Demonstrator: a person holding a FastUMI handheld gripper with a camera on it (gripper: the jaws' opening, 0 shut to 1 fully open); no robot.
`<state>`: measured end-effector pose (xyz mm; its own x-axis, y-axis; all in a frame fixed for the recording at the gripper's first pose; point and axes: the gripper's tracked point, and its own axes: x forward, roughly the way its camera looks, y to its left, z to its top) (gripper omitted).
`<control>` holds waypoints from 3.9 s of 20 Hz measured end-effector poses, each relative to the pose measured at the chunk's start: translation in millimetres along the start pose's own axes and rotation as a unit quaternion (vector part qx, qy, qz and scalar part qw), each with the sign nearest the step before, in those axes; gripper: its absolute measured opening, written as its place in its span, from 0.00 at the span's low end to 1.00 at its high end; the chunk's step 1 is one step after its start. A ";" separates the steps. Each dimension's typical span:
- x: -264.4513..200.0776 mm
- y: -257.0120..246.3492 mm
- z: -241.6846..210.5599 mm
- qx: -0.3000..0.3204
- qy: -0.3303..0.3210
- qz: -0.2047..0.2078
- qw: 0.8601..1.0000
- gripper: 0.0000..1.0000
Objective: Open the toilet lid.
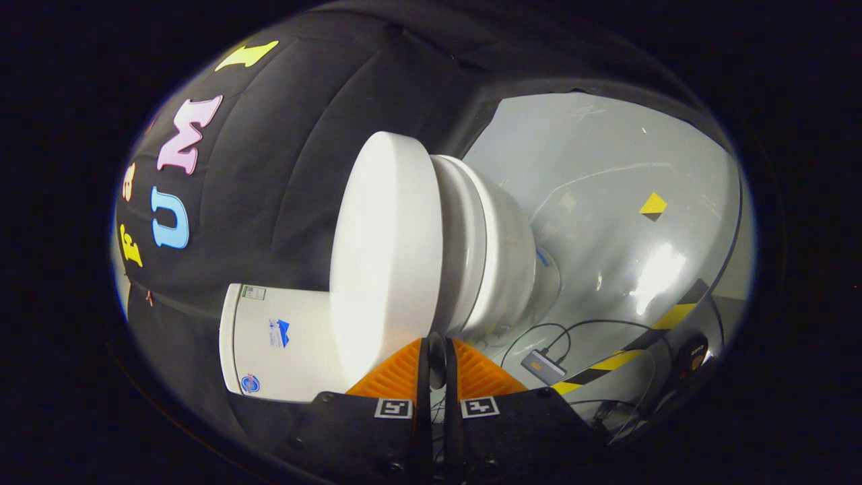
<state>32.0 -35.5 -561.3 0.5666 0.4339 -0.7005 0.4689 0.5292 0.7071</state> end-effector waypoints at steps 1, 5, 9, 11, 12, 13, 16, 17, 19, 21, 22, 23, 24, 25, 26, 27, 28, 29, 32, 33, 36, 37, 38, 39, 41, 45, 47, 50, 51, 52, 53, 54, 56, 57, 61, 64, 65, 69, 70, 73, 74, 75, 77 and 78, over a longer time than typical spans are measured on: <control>-2.9 6.4 2.2 -0.005 -0.004 -0.002 1.000 0.11; -19.7 33.2 3.4 -0.033 -0.019 -0.013 0.999 0.09; -34.3 65.5 3.5 -0.072 -0.033 -0.034 0.996 0.08; -46.4 84.6 1.8 -0.088 -0.041 -0.037 0.995 0.07; -50.7 95.8 -0.2 -0.096 -0.046 -0.040 0.993 0.07; -54.3 104.9 -1.9 -0.108 -0.052 -0.045 0.992 0.07; -63.6 127.1 -9.8 -0.148 -0.080 -0.070 0.983 0.07; -65.5 134.9 -11.0 -0.160 -0.088 -0.078 0.980 0.07; -69.8 149.0 -14.7 -0.176 -0.102 -0.092 0.975 0.07; -72.6 160.4 -20.9 -0.188 -0.113 -0.106 0.970 0.07; -74.5 166.2 -23.6 -0.192 -0.117 -0.110 0.968 0.07; -75.0 171.8 -25.2 -0.196 -0.121 -0.112 0.967 0.08; -76.8 177.1 -28.7 -0.201 -0.124 -0.114 0.965 0.07; -77.5 182.4 -30.5 -0.207 -0.128 -0.116 0.963 0.07; -77.8 187.5 -33.9 -0.216 -0.132 -0.120 0.960 0.07; -78.7 192.0 -36.2 -0.225 -0.135 -0.124 0.957 0.07; -79.4 197.6 -39.3 -0.232 -0.139 -0.127 0.954 0.07; -80.1 203.0 -41.4 -0.238 -0.144 -0.130 0.952 0.08; -81.1 219.9 -50.6 -0.258 -0.156 -0.139 0.943 0.07; -81.4 225.0 -53.9 -0.265 -0.160 -0.141 0.940 0.07; -81.5 242.5 -66.5 -0.290 -0.172 -0.142 0.931 0.07; -82.5 248.0 -71.0 -0.298 -0.175 -0.141 0.928 0.07; -81.6 253.5 -74.5 -0.308 -0.177 -0.141 0.924 0.07; -81.2 258.6 -78.0 -0.316 -0.180 -0.142 0.921 0.07; -80.2 268.4 -84.9 -0.329 -0.186 -0.145 0.914 0.07; -77.4 290.2 -103.5 -0.350 -0.194 -0.143 0.905 0.07; -73.5 302.1 -114.8 -0.368 -0.198 -0.140 0.898 0.07; -69.3 316.6 -130.9 -0.397 -0.206 -0.141 0.883 0.07; -68.2 321.6 -136.2 -0.405 -0.208 -0.141 0.879 0.07; -65.8 326.7 -140.5 -0.413 -0.211 -0.140 0.875 0.07; -63.2 330.8 -144.8 -0.421 -0.214 -0.140 0.870 0.08; -61.0 334.2 -149.7 -0.430 -0.217 -0.141 0.865 0.08; -55.9 342.0 -161.1 -0.444 -0.220 -0.138 0.858 0.09; -53.3 345.6 -167.8 -0.450 -0.221 -0.136 0.855 0.09; -45.4 359.0 -186.6 -0.475 -0.223 -0.130 0.841 0.12; -38.3 365.7 -200.5 -0.486 -0.222 -0.125 0.836 0.12; -35.5 367.9 -204.7 -0.492 -0.220 -0.123 0.834 0.12; -28.7 373.4 -218.0 -0.511 -0.216 -0.123 0.823 0.13; -27.4 374.3 -220.0 -0.513 -0.216 -0.125 0.821 0.12; -24.3 376.2 -224.6 -0.519 -0.212 -0.127 0.818 0.12; -24.1 377.4 -224.7 -0.521 -0.212 -0.127 0.817 0.13; -24.6 377.8 -225.8 -0.522 -0.213 -0.126 0.816 0.13; -25.1 377.8 -224.8 -0.523 -0.213 -0.127 0.815 0.13; -24.9 377.5 -224.5 -0.523 -0.213 -0.124 0.816 0.13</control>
<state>42.8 317.2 -298.6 0.8305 0.0436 -0.5553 -0.1037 0.9916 -0.0774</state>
